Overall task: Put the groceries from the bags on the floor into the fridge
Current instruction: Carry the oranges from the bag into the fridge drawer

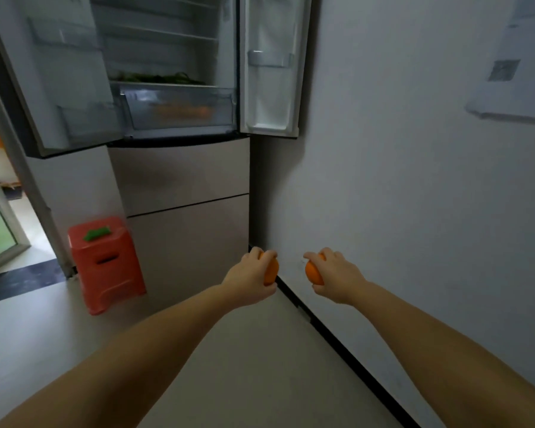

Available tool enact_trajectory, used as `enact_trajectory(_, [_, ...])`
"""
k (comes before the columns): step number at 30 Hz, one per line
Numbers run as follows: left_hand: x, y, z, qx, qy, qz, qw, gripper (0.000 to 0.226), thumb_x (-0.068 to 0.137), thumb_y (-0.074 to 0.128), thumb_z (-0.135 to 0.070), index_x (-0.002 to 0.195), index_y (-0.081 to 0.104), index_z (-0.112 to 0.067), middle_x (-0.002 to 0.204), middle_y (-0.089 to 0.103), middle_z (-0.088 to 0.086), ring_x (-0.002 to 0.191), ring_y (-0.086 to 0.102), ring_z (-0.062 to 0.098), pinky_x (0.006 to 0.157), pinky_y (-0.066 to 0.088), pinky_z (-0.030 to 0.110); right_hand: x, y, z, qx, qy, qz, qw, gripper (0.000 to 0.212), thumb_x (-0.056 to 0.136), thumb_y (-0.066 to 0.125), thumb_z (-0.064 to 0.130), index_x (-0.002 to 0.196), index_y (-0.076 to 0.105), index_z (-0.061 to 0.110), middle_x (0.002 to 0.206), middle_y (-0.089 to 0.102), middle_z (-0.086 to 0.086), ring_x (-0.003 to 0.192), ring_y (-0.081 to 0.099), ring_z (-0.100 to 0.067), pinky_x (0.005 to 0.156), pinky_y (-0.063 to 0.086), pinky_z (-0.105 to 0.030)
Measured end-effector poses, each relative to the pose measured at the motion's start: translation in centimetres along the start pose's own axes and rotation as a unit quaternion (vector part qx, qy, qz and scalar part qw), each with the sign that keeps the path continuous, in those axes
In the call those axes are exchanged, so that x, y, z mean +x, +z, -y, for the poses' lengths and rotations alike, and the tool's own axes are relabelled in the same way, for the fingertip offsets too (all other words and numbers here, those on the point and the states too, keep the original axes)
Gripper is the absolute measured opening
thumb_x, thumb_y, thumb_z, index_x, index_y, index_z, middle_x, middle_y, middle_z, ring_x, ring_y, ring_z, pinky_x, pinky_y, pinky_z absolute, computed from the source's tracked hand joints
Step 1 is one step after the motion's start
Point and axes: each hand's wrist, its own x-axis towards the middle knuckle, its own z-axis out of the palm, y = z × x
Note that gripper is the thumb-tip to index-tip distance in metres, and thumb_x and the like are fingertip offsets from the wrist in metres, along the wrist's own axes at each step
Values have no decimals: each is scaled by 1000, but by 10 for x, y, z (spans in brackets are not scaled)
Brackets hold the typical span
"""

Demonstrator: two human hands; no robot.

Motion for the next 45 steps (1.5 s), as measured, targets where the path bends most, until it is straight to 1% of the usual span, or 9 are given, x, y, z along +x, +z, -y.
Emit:
enact_trajectory(6, [131,-19,72,29,-21,-38,999,65,84,62,-39,138,29,-25,133,36,7,117,44,28,92,49,42,154,-7,-14,-2,-57,-25,998,70,85,62,32,144,26,27,139,33,-10,125,37,-32,93,46,-43])
enact_trajectory(11, [238,-65,134,42,-56,-98,993,62,84,62,-37,136,31,-24,130,37,6,114,46,27,85,48,34,307,-43,-18,-25,-121,-46,991,73,85,62,33,146,22,27,139,34,-9,125,39,-30,94,44,-39])
enact_trajectory(15, [285,-109,203,58,-115,-124,984,65,84,63,-37,138,29,-25,134,36,5,116,46,27,91,50,41,426,-75,10,1,-154,-80,985,77,83,65,35,145,20,25,140,33,-10,123,40,-31,94,46,-41])
enact_trajectory(20, [344,-171,293,87,-174,-162,967,68,84,62,-38,140,27,-26,137,33,6,121,43,28,92,49,42,553,-96,77,25,-236,-129,963,74,84,66,34,144,24,25,140,35,-8,125,41,-29,93,45,-39])
enact_trajectory(27, [461,-297,384,142,-95,-267,948,70,81,66,-34,140,29,-24,136,36,7,121,44,29,90,48,42,715,-180,136,109,-266,-245,926,69,80,69,31,138,33,22,134,41,-8,120,44,-31,87,46,-43])
enact_trajectory(33, [556,-388,431,125,-71,-344,928,77,74,74,-31,137,31,-18,132,45,10,120,45,27,91,45,40,823,-256,160,133,-251,-311,907,68,80,69,32,137,34,21,134,43,-9,119,46,-31,91,46,-44])
enact_trajectory(37, [609,-418,474,129,-77,-287,946,71,71,76,-43,128,39,-22,125,51,7,114,49,25,91,46,39,891,-289,170,95,-253,-256,928,68,78,70,31,135,36,18,133,44,-11,116,50,-31,91,44,-38])
enact_trajectory(41, [658,-424,519,195,-79,-123,970,71,72,76,-47,128,40,-24,124,53,4,109,53,23,88,47,35,961,-292,185,14,-277,-103,955,59,77,73,31,126,43,17,124,54,-7,103,54,-23,84,43,-32])
enact_trajectory(45, [707,-409,565,311,-93,63,944,63,76,72,-41,127,42,-20,121,56,11,106,57,30,80,43,34,1026,-268,202,-105,-316,5,943,57,76,72,33,125,47,18,126,56,-6,107,56,-23,88,46,-33])
